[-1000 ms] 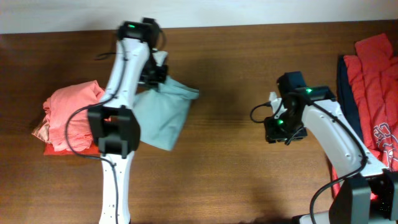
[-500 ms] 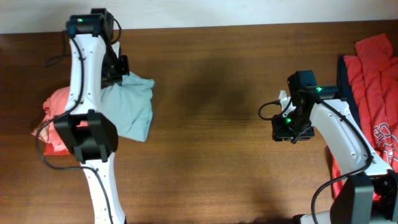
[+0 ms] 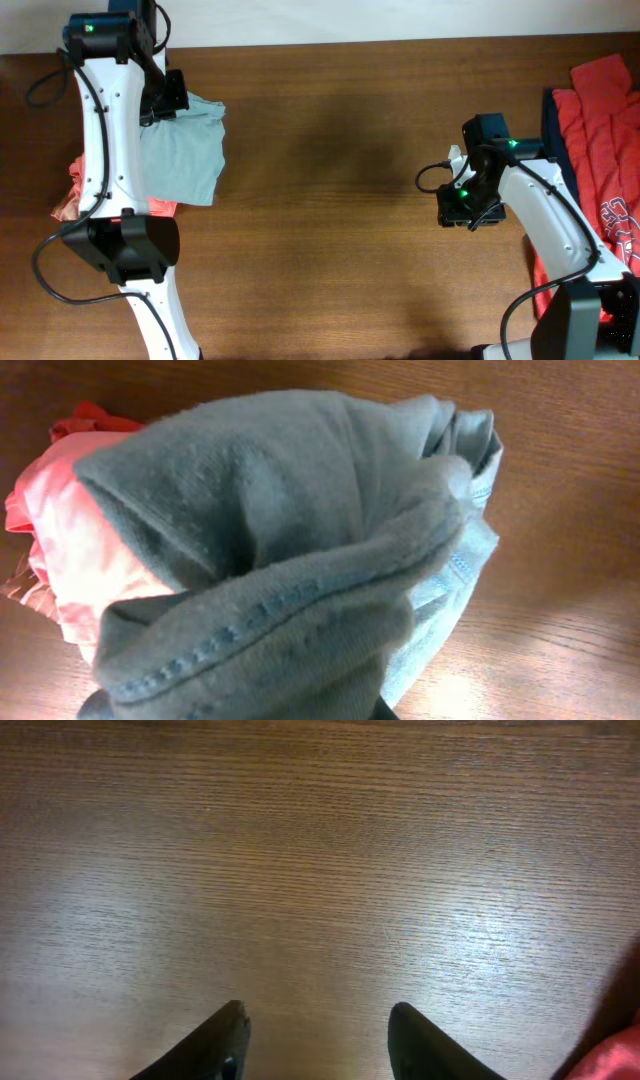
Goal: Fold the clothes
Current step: 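Carry the blue shirt leftward with the left gripper onto the salmon pile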
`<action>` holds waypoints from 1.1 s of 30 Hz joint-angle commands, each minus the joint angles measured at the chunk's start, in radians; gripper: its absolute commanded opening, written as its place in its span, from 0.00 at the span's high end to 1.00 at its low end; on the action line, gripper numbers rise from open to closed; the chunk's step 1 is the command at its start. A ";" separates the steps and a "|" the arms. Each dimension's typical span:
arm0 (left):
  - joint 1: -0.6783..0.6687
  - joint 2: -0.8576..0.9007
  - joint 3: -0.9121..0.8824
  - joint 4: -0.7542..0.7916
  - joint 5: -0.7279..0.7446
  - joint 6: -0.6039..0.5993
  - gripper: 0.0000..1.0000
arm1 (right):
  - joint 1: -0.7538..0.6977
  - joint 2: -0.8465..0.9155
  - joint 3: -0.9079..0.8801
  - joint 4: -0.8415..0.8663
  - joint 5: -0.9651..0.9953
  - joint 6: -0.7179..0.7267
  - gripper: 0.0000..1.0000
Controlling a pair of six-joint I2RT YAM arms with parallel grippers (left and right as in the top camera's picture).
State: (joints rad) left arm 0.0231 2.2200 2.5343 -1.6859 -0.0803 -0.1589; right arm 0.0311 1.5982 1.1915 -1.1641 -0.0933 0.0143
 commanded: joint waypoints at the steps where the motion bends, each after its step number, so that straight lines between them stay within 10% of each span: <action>1: 0.006 -0.016 0.017 -0.002 -0.027 -0.013 0.99 | -0.007 -0.016 0.011 -0.004 0.016 -0.006 0.50; 25: 0.296 -0.016 -0.312 0.201 -0.100 -0.035 0.99 | -0.007 -0.016 0.011 -0.010 0.016 -0.006 0.50; 33: 0.414 -0.015 -0.409 0.298 -0.114 -0.035 0.67 | -0.007 -0.016 0.011 -0.012 0.015 -0.006 0.50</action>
State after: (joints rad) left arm 0.3943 2.2200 2.1407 -1.4071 -0.1646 -0.1879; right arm 0.0311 1.5978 1.1915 -1.1728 -0.0933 0.0139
